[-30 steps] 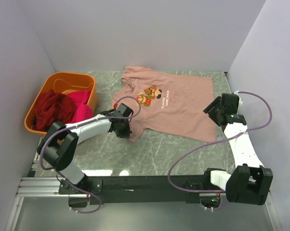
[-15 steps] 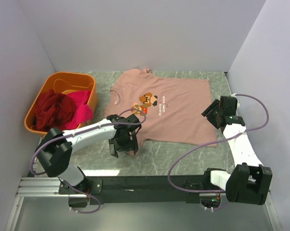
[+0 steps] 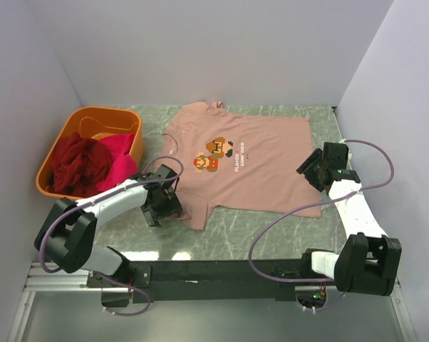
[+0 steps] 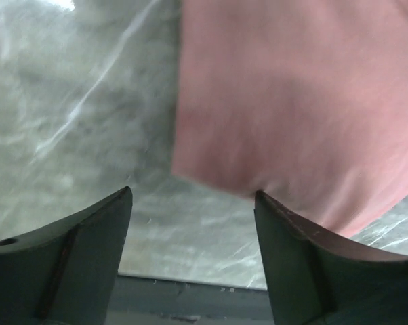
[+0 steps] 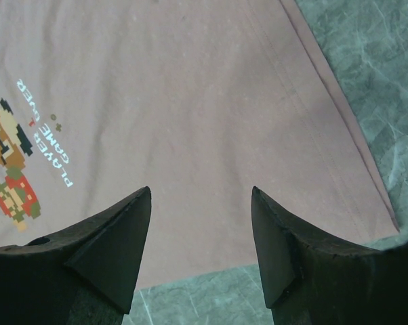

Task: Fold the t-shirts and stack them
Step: Flatten the tshirt out

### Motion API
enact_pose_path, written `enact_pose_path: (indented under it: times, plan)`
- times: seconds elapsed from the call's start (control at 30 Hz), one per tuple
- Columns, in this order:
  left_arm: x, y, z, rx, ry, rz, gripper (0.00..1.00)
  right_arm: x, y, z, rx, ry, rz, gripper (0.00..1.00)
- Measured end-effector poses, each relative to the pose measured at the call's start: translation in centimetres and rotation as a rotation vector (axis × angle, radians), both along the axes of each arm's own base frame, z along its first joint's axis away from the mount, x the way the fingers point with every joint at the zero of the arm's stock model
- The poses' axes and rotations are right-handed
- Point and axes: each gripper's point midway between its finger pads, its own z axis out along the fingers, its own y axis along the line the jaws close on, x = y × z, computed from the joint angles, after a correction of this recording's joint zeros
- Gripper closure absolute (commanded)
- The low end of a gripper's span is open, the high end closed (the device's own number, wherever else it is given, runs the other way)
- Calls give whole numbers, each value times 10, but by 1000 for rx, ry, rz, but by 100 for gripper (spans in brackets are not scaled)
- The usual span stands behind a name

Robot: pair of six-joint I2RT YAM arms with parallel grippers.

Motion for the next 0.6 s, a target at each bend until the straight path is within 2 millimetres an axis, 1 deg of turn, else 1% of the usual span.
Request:
enact_pose_path:
  times: [0.03,0.07,0.13,0.17,0.2,0.27,0.33,0.4,0.6]
  plan:
    - [3,-1,-3,-6,-7,-3,28,0,0,-2,0,5,1,33]
    - [6,-3,-4,-10,-13,-6,38,0,0,-4,0,12,3,33]
    - [16,-8,-10,-25,-31,-16,50,0,1,-9,4,30,10,34]
    - [20,-9,-13,-26,-35,-20,63,0,1,-11,5,37,14,34]
    - [22,-9,-14,-20,-28,-24,73,0,2,-12,7,41,19,35]
    - [32,-11,-13,-22,-46,-30,99,0,3,-12,9,42,24,35]
    - [43,-13,-12,-20,-65,-43,99,0,3,-12,7,41,26,35]
    - [54,-18,-5,-27,-92,-53,99,-1,2,-12,2,43,27,36]
    - [92,-39,37,-79,-209,-95,99,-1,0,-10,-7,36,23,36]
